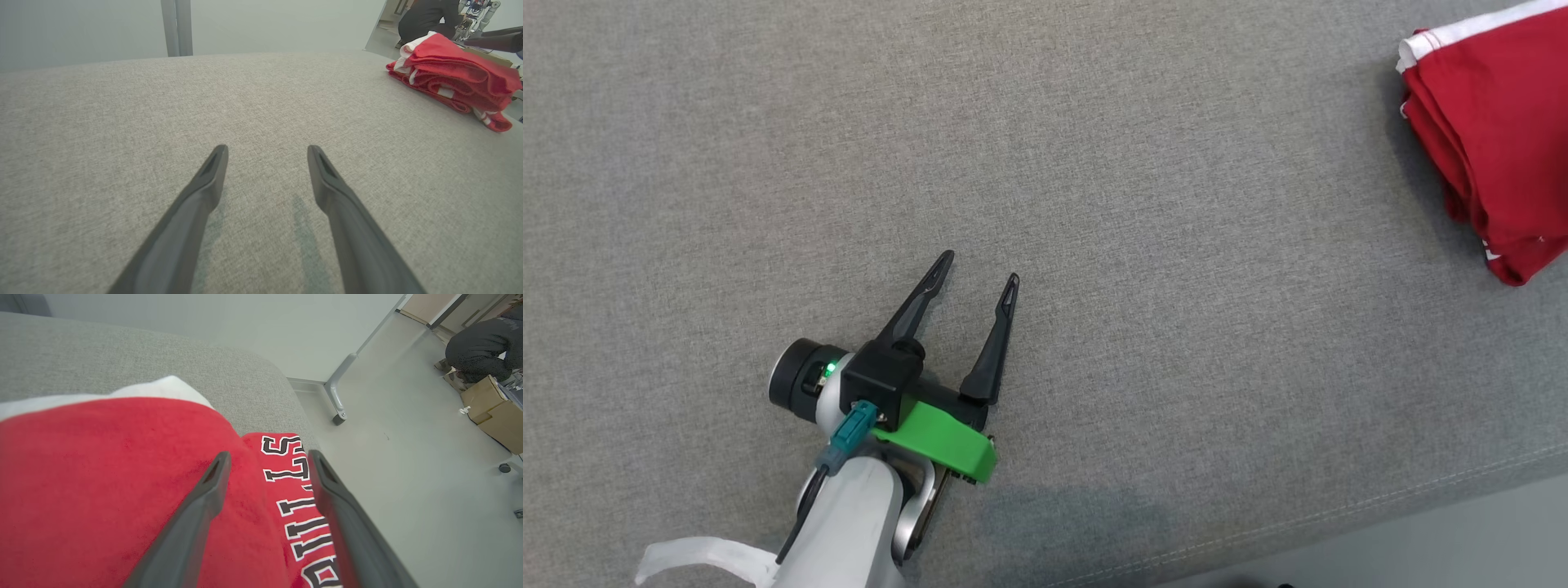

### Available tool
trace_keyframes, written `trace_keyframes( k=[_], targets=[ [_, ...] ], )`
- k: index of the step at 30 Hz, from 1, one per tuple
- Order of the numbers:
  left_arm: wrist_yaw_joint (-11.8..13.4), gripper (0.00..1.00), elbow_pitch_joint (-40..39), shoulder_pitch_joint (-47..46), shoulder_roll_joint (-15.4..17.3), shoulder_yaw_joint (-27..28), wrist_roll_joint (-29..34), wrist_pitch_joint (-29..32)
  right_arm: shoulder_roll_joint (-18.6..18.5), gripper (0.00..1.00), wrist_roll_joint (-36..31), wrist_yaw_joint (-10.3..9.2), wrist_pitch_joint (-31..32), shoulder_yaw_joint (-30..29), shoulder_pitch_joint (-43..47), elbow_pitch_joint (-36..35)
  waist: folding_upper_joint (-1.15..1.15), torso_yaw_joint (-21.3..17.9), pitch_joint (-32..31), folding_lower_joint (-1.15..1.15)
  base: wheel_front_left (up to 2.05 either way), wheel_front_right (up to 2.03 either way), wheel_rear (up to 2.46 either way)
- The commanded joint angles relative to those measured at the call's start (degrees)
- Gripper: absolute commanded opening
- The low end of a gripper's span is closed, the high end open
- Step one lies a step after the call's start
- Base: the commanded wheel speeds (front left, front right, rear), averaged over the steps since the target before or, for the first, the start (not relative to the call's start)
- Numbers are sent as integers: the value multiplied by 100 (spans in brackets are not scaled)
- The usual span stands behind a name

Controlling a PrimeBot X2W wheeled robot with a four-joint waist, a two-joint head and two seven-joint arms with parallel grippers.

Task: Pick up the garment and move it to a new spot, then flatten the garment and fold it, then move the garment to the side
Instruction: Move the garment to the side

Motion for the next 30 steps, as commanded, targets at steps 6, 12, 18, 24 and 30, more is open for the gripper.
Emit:
trace_keyframes(
  k=[6, 12, 18, 24, 30],
  targets=[
    [-20, 100, 52, -38, 33, 163, 78, 6, -45, 100, -562, -10, -30, -994, 241, -457, 0, -53, -167, -1, 0, 0, 0],
    [11, 100, 57, 140, 32, 389, 67, 6, 591, 100, -1158, -10, -27, -1891, 1088, -1805, 0, -137, -513, -1, 0, 0, 0],
    [140, 100, 108, 383, 29, 674, -26, 6, 1278, 100, -1514, -10, -28, -2157, 1932, -2789, 0, -131, -953, -1, 0, 0, 0],
    [304, 100, 137, 653, 28, 956, -92, 6, 1669, 100, -1389, -10, -29, -2054, 2642, -3407, 0, 34, -1383, -1, 0, 0, 0],
    [451, 100, 130, 973, 27, 1199, -152, 6, 2032, 100, -1136, -9, -29, -2114, 3358, -3863, 0, 284, -1786, -1, 0, 0, 0]
  ],
)
